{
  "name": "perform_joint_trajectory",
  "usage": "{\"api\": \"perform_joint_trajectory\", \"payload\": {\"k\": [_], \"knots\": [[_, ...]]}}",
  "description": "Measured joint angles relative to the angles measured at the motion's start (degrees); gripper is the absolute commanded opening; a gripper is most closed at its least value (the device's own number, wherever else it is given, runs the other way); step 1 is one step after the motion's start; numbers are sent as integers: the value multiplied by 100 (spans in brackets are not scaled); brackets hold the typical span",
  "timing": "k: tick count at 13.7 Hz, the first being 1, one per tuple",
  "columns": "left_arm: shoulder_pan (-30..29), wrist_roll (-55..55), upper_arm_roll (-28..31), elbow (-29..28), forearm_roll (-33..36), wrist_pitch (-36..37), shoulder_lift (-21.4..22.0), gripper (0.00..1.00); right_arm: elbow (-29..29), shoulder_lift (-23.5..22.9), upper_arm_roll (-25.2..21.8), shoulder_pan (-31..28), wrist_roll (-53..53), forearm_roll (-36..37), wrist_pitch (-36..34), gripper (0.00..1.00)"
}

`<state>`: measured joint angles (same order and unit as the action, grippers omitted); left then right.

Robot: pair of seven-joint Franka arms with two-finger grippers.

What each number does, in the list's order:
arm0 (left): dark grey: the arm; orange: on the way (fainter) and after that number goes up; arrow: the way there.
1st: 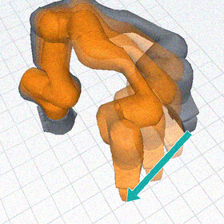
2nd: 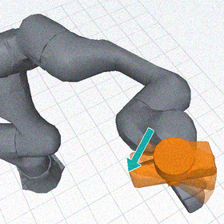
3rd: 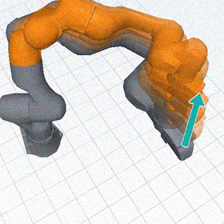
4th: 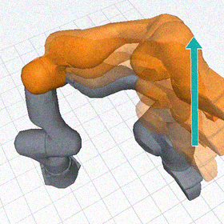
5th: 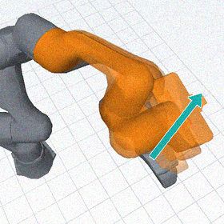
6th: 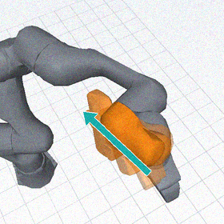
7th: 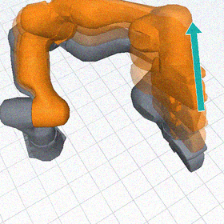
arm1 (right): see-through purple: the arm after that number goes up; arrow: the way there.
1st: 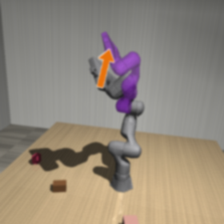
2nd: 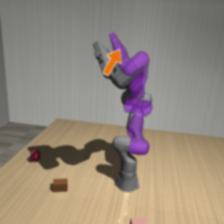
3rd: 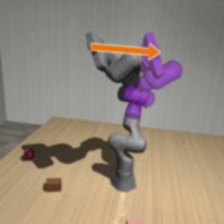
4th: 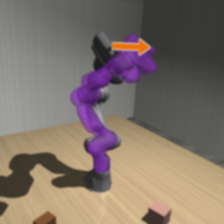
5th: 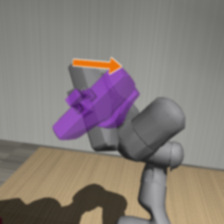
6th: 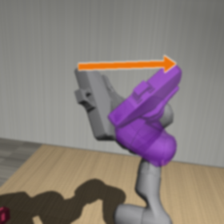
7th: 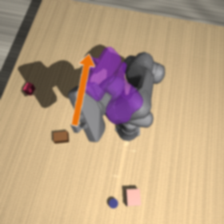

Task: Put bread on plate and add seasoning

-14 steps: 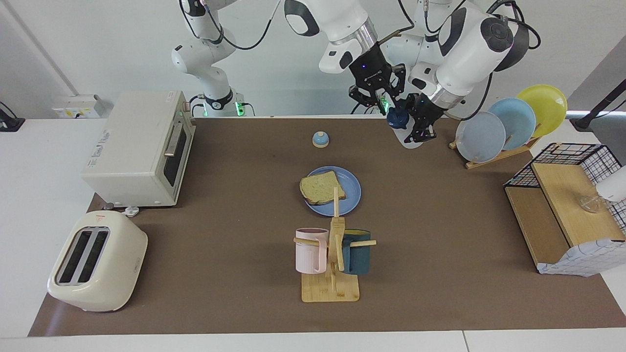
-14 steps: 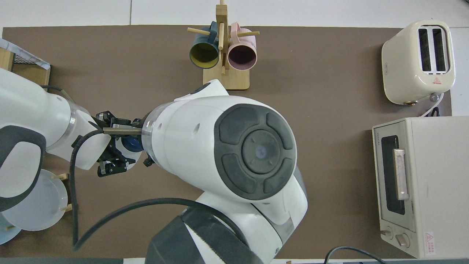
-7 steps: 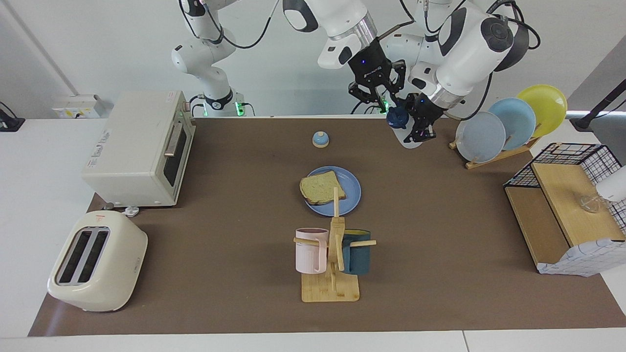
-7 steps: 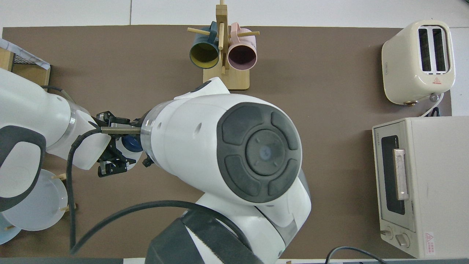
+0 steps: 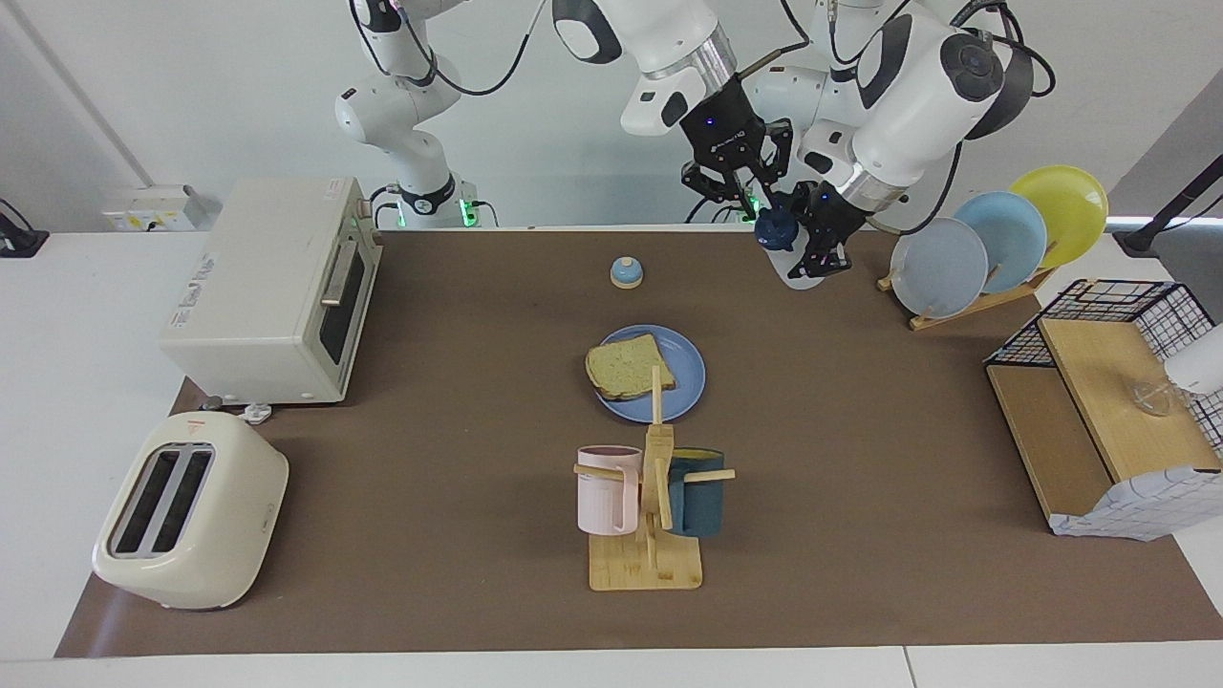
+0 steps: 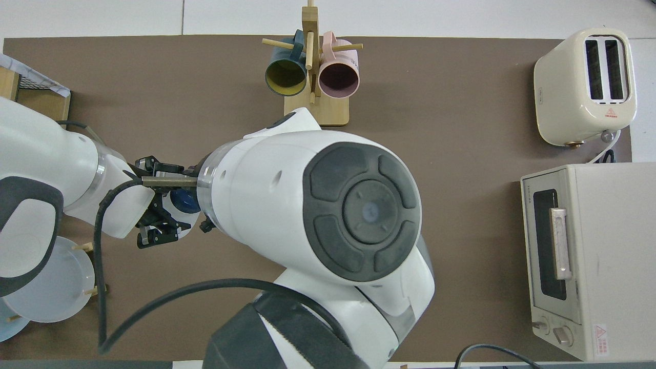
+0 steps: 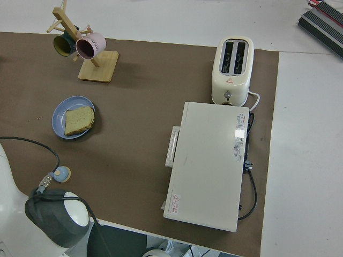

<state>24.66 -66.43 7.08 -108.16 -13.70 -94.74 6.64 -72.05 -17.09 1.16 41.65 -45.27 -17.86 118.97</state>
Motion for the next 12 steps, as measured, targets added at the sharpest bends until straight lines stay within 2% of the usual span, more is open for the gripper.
{"api": "perform_joint_trajectory", "payload": {"k": [3,4,6,12], "knots": [[0,0,3,-14,-9,-1,12,0,0,-12,1,0,0,0,0,29],[0,0,3,-15,-11,-1,13,0,0,-12,1,0,0,0,0,23],[0,0,3,-16,-15,-1,13,0,0,-12,0,-1,0,0,0,0],[-1,1,21,-32,-27,-7,14,0,4,-11,-7,-4,0,12,0,0]]}}
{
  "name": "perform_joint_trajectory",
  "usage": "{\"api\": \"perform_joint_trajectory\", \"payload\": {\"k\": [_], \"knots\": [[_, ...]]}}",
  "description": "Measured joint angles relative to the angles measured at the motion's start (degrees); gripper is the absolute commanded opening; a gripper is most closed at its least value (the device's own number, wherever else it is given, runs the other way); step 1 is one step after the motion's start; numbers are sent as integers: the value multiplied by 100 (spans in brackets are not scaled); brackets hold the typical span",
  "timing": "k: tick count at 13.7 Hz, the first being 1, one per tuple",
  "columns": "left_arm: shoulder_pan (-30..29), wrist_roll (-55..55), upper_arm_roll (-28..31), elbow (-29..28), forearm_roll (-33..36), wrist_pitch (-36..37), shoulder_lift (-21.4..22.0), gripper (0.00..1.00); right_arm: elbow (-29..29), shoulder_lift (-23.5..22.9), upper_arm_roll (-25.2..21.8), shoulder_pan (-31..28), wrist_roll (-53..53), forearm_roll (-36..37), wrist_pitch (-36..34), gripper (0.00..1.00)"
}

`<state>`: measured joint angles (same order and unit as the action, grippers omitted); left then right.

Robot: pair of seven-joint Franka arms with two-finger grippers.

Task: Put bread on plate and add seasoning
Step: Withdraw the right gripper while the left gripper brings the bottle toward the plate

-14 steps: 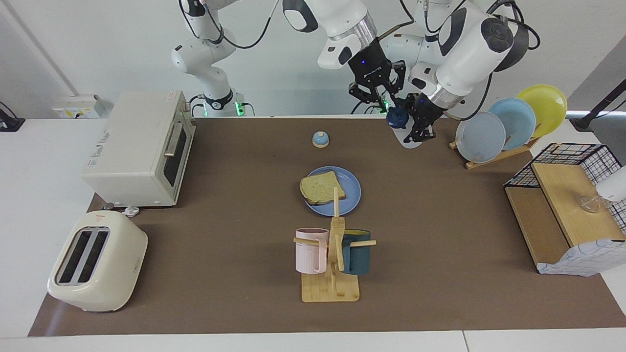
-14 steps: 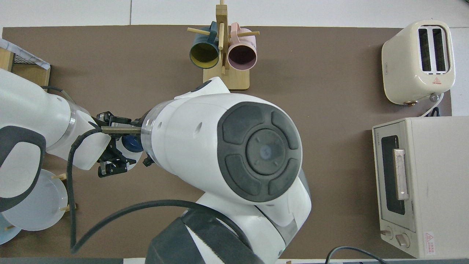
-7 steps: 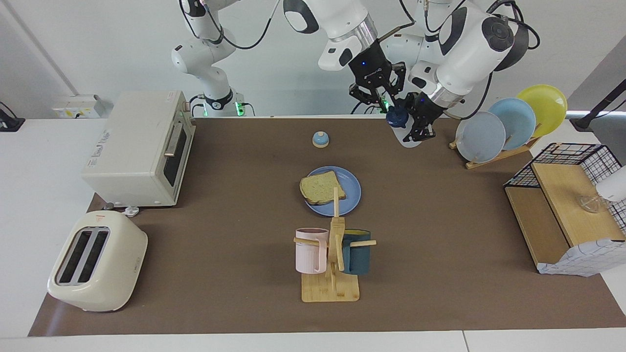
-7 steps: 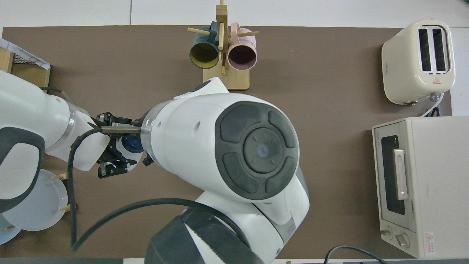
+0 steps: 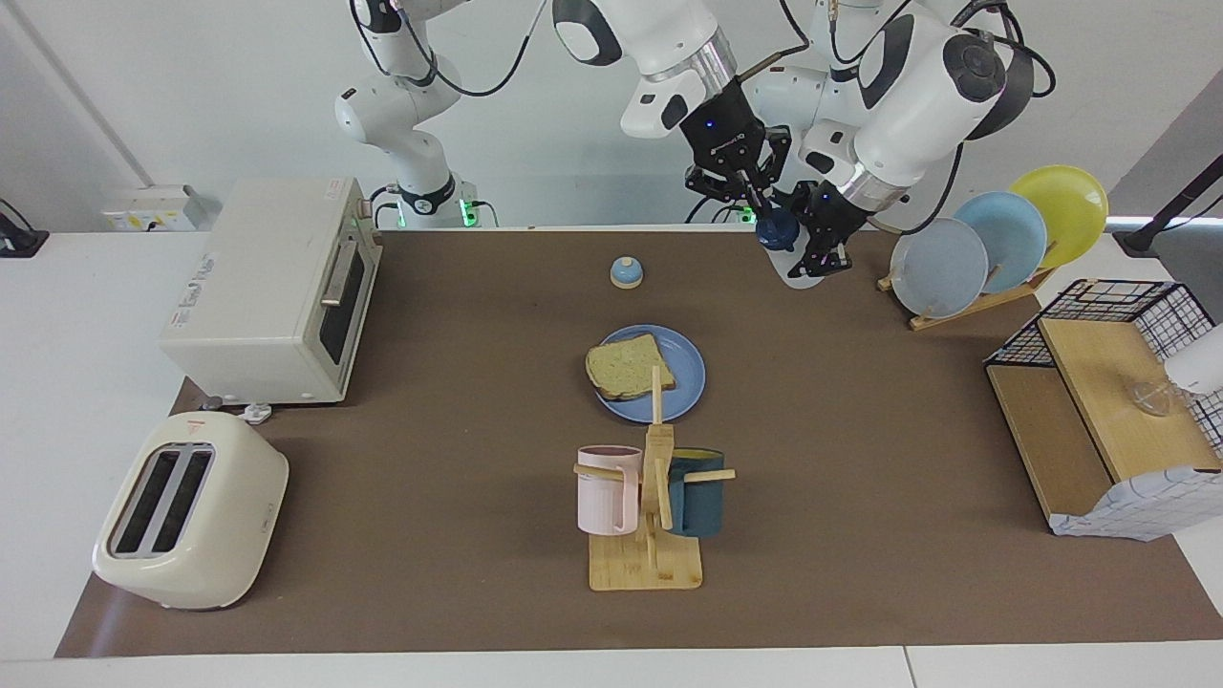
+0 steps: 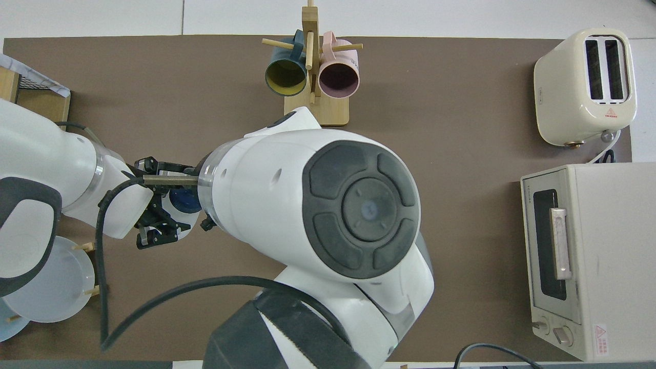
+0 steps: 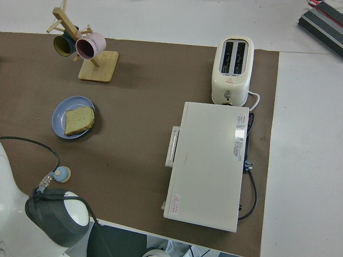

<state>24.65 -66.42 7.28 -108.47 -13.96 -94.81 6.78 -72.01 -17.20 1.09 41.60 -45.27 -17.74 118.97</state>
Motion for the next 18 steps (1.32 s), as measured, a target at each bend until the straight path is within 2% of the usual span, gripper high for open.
{"api": "perform_joint_trajectory", "payload": {"k": [3,6,10,11,12,13,16,18], "knots": [[0,2,0,-1,-13,-5,0,0,0,0,-5,-13,-40,-48,0,0],[0,8,1,0,-70,-46,2,0,-1,-2,-12,-174,-253,-488,32,0],[11,8,-9,0,-87,-50,17,0,-15,-47,-15,-363,-725,-661,310,0],[14,8,-9,0,-88,-50,19,0,-36,-70,-16,-387,-727,-662,326,7],[15,8,-9,0,-88,-50,19,0,-78,-78,-17,-409,-712,-662,335,45],[15,8,-9,0,-88,-50,19,0,-137,-77,-16,-434,-625,-662,345,99],[15,8,-6,-3,-87,-50,19,0,-380,-26,-27,-569,-82,-651,331,100],[15,8,-4,-6,-87,-50,19,0,-812,143,-44,-731,249,-526,278,100]]}}
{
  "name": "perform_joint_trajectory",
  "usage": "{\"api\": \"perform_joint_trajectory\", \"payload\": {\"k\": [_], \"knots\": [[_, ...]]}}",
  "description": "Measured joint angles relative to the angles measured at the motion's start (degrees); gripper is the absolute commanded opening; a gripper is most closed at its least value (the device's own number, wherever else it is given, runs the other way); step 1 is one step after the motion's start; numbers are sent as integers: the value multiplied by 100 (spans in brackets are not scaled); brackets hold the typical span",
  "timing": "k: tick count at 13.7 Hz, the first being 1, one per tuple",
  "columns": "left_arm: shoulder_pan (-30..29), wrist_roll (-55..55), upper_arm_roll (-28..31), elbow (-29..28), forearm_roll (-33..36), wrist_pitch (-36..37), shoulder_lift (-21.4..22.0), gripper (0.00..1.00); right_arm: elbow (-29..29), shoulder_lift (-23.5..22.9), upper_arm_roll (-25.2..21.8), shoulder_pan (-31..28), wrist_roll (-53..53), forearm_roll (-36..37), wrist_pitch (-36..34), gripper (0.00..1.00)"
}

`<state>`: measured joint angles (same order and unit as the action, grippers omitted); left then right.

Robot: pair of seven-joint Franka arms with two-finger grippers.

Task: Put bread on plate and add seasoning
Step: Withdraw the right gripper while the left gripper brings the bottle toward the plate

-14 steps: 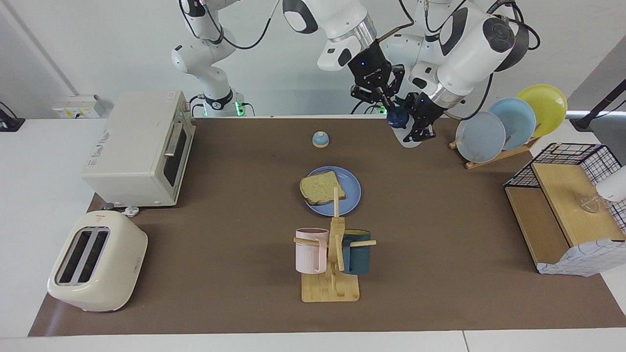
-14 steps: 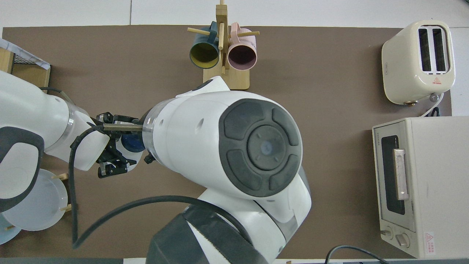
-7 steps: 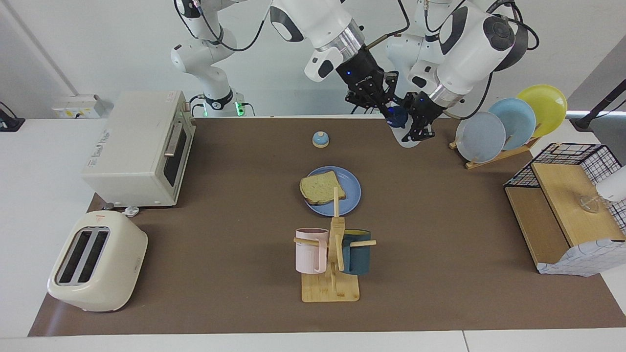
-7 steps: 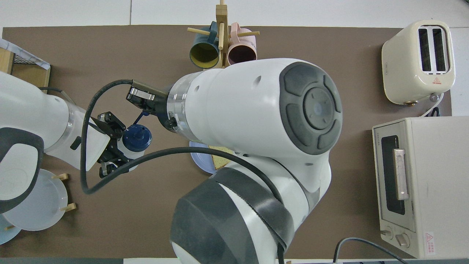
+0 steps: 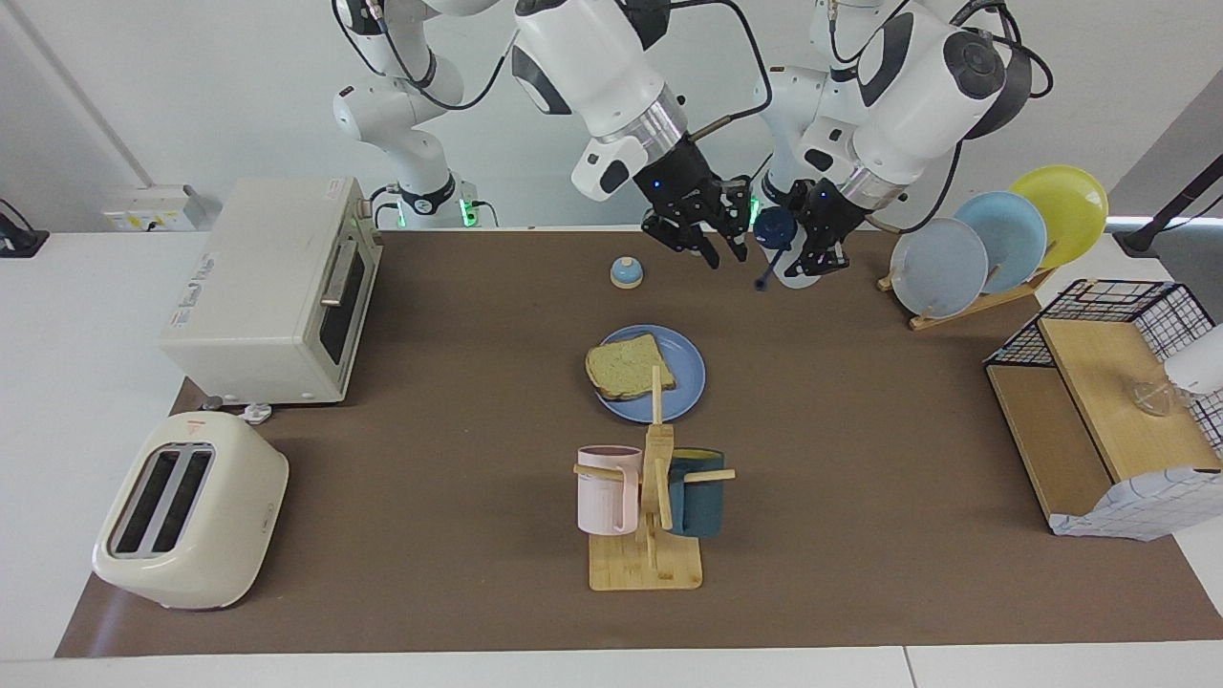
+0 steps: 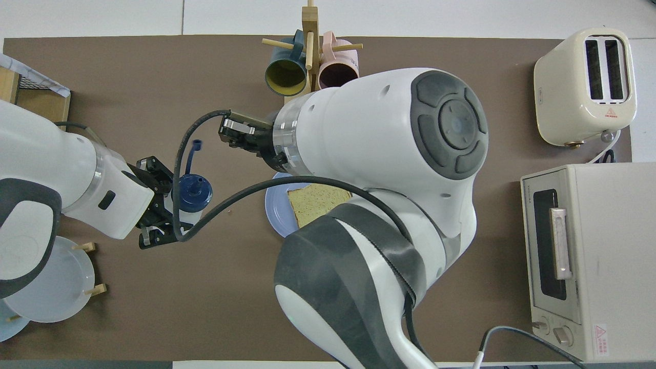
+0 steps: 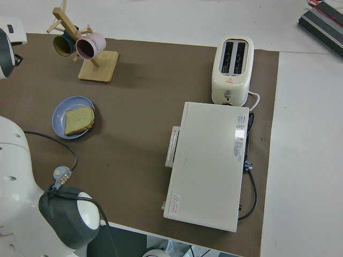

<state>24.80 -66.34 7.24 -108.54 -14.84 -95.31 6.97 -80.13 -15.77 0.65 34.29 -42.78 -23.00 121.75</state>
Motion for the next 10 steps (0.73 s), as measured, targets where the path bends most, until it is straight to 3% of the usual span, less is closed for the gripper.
{"api": "perform_joint_trajectory", "payload": {"k": [4,10], "knots": [[0,0,5,-1,0,-2,0,0,-747,391,-31,-578,1343,750,-546,100],[131,238,-14,-21,72,-336,-5,0,-787,816,-64,-1843,2251,1944,-2174,100]]}}
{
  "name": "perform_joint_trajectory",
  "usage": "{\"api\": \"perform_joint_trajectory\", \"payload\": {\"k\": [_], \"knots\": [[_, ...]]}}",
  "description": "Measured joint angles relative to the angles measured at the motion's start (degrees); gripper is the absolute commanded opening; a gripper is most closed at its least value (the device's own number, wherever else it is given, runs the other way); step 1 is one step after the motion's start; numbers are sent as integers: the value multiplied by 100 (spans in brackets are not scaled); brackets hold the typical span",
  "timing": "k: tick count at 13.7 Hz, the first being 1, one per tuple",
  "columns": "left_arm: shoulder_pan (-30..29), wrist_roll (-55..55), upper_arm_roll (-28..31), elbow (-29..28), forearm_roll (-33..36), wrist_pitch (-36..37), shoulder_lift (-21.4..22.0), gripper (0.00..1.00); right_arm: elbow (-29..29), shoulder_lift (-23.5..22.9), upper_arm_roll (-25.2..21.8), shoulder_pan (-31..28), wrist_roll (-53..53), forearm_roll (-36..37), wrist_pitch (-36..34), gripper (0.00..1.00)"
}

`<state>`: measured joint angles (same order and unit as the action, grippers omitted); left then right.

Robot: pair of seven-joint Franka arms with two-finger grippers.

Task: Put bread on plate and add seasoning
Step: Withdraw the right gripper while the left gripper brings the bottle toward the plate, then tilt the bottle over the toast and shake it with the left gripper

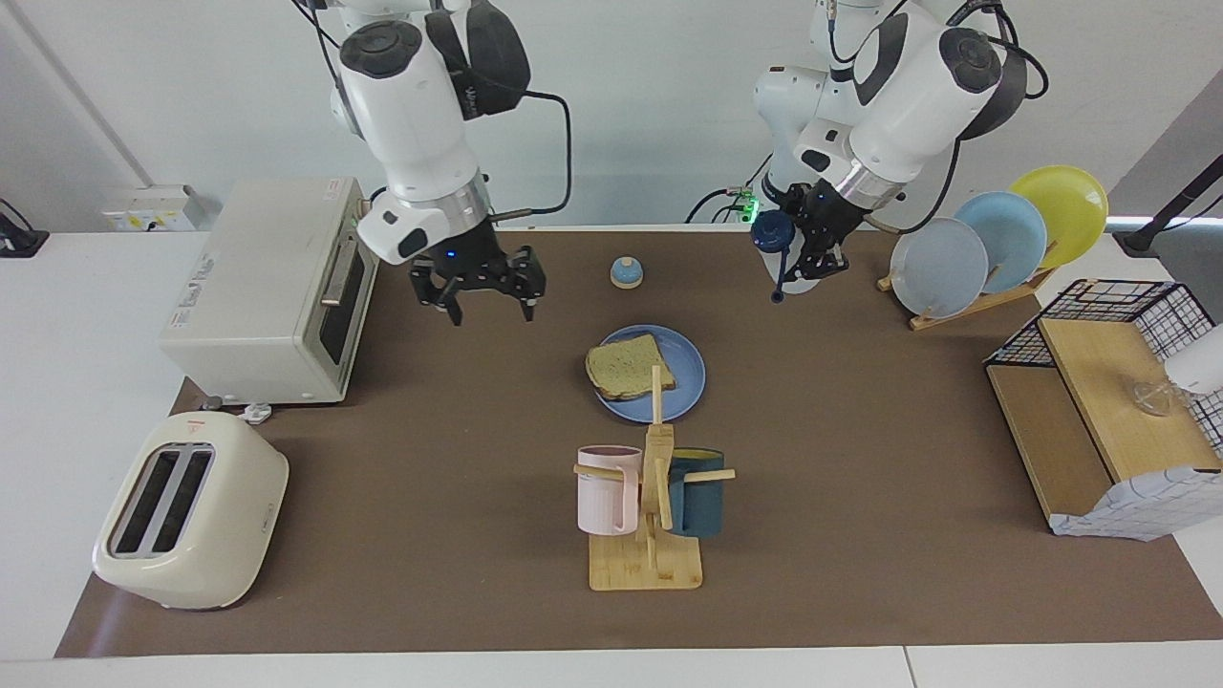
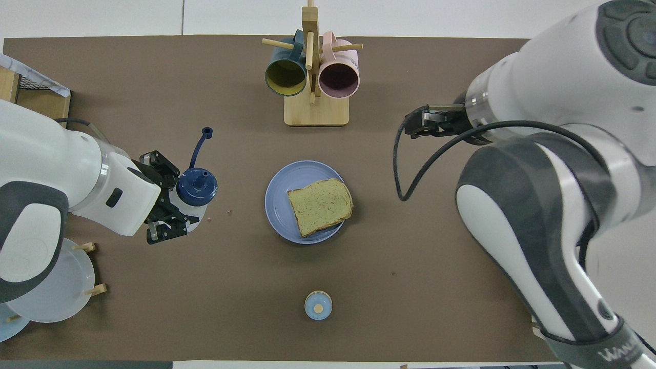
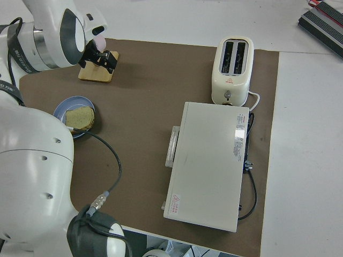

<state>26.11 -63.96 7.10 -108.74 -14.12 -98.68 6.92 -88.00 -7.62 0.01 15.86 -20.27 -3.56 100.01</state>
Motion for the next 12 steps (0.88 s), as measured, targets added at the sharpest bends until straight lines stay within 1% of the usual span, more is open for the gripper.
{"api": "perform_joint_trajectory", "payload": {"k": [2,6,9,12], "knots": [[169,152,-10,-14,272,-87,-1,0,-6,306,-4,-412,311,131,-636,100],[649,606,-28,-31,926,-161,-3,0,-69,748,-10,-1054,1022,252,-1501,100],[996,927,-35,-49,1366,-167,-36,0,-136,795,-11,-1196,1297,257,-1665,100],[1371,1302,-41,-60,1850,-174,-182,0,-149,799,-10,-1203,1442,260,-1707,100]]}}
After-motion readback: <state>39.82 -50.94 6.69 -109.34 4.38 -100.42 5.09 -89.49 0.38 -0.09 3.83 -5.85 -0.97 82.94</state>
